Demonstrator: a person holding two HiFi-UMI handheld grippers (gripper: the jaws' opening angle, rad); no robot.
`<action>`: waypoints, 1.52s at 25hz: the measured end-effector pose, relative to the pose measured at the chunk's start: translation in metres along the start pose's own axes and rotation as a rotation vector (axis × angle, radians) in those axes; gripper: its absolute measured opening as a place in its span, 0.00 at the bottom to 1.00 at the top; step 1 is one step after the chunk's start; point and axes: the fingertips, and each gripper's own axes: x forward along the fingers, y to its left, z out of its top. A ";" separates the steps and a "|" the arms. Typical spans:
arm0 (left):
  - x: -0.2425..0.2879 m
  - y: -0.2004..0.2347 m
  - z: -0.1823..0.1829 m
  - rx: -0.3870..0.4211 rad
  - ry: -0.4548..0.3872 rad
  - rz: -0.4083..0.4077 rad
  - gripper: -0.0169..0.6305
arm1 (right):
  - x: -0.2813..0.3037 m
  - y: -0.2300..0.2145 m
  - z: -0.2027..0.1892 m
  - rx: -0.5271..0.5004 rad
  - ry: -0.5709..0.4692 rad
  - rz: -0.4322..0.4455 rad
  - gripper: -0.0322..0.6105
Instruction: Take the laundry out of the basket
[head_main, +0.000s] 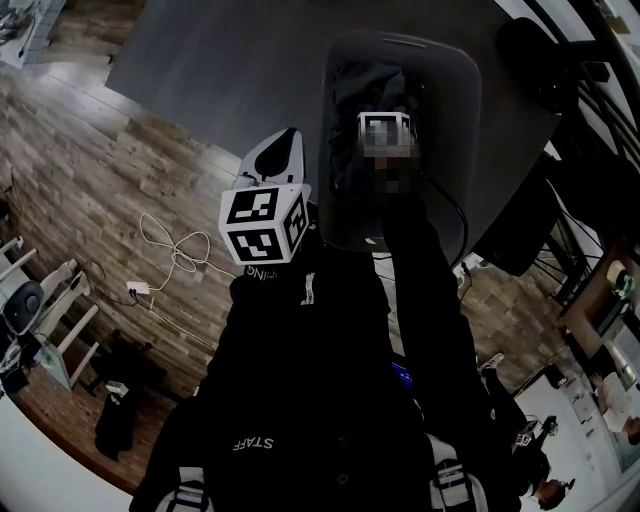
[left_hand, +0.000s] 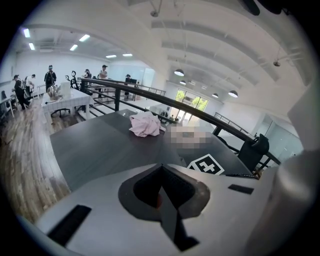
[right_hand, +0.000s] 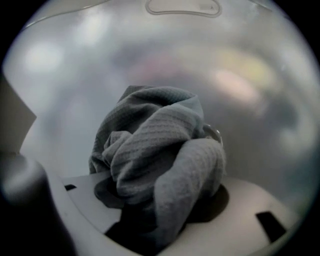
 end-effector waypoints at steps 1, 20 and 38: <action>-0.003 -0.001 0.001 -0.001 -0.004 0.001 0.03 | -0.002 0.000 0.000 0.006 -0.005 0.005 0.51; -0.089 -0.017 0.023 0.014 -0.154 0.000 0.03 | -0.200 0.003 0.033 0.014 -0.446 -0.024 0.33; -0.170 -0.066 0.095 0.106 -0.375 -0.092 0.03 | -0.423 0.032 0.036 -0.022 -0.914 -0.153 0.34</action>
